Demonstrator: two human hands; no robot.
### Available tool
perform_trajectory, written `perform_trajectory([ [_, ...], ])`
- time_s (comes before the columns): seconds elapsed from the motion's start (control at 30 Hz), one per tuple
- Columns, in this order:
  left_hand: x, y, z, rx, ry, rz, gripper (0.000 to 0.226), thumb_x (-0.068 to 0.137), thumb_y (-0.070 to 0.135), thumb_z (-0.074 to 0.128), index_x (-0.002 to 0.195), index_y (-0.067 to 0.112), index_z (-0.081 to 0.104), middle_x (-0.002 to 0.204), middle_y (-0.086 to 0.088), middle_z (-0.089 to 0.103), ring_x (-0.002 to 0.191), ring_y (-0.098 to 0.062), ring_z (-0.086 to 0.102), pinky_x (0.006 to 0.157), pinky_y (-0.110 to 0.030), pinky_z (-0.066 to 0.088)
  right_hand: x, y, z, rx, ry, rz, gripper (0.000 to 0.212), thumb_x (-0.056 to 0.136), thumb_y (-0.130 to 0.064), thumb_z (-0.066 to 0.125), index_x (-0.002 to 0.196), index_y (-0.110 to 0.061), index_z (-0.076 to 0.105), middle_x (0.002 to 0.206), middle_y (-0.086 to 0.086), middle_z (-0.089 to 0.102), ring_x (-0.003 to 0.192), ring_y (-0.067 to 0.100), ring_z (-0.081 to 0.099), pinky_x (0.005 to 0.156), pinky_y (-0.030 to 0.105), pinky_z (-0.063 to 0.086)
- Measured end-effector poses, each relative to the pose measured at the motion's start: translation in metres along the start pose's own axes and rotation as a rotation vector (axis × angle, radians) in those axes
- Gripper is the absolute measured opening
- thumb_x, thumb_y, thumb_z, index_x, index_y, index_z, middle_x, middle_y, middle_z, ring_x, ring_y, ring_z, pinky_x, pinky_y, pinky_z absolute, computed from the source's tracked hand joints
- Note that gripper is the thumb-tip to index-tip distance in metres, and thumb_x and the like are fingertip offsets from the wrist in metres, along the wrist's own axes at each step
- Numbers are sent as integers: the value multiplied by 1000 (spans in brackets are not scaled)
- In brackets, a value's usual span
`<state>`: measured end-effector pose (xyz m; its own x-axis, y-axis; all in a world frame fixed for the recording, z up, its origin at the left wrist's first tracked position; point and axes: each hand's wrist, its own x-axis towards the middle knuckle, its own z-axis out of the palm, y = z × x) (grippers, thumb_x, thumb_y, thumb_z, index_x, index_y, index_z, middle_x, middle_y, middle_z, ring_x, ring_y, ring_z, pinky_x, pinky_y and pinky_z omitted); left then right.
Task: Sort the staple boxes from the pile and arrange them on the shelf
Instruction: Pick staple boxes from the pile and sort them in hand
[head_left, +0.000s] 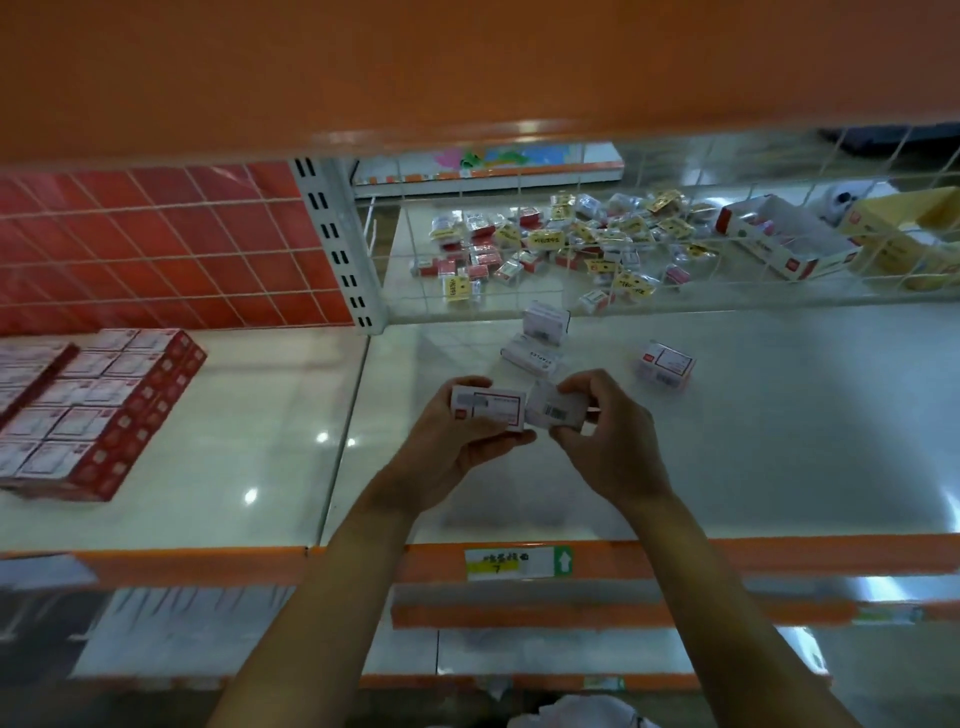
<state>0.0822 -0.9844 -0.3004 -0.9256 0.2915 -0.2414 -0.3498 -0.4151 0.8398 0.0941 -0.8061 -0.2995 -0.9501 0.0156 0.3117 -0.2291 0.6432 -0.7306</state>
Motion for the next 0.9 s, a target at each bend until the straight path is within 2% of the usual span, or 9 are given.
perform_trajectory([
  [0.1,-18,10,-22,38,23,36,20,91,-6,49,108,5,47,104,-22,65,87,-38,68,66,-27,58,-4,-22,19,30,-45,2,37,71,-5,77,103,-6,59,105,9,66,93,20,63,77,28,53],
  [0.17,-33,19,-37,72,73,57,14,92,-6,48,101,1,56,96,-20,69,83,-33,70,66,-25,58,-8,-41,33,55,-88,20,38,73,-10,78,105,-8,58,105,5,65,93,17,62,80,30,54],
  [0.33,-77,43,-84,171,321,96,17,85,-4,62,94,9,58,81,-9,72,75,-26,72,56,-20,54,-21,-84,74,121,-153,67,42,73,-9,76,111,-13,58,105,0,63,91,15,60,79,23,50],
  [0.43,-110,58,-117,270,397,118,15,83,2,68,94,13,63,85,-5,73,75,-19,71,54,-19,48,-29,-112,98,170,-191,109,39,75,-9,76,109,-18,60,104,-5,62,92,13,59,82,22,48],
  [0.53,-139,68,-149,320,453,152,14,83,8,69,92,19,66,77,5,72,68,-10,65,52,-19,38,-40,-138,122,236,-207,132,36,76,-9,74,108,-21,62,105,-5,62,94,14,61,82,21,48],
  [0.63,-166,78,-179,322,481,171,22,84,12,69,103,22,65,76,6,71,71,-11,61,63,-25,43,-53,-166,144,301,-224,131,36,79,-11,72,113,-20,62,107,-5,62,96,12,60,82,19,47],
  [0.73,-195,87,-205,305,476,211,23,91,11,61,112,21,62,83,0,73,77,-17,68,70,-29,54,-66,-193,168,332,-248,88,36,81,-11,71,115,-18,63,108,-4,62,94,11,58,80,15,46],
  [0.83,-225,95,-228,172,475,224,21,97,8,50,110,20,62,97,-7,72,81,-26,71,61,-23,57,-77,-222,194,361,-287,63,35,80,-9,72,113,-17,63,107,-3,62,88,9,56,73,5,43],
  [0.9,-242,100,-243,145,501,230,21,98,7,47,109,18,61,100,-8,71,78,-22,71,59,-20,56,-85,-239,211,367,-317,59,35,80,-10,72,112,-18,64,107,-4,63,88,7,56,72,4,43],
])
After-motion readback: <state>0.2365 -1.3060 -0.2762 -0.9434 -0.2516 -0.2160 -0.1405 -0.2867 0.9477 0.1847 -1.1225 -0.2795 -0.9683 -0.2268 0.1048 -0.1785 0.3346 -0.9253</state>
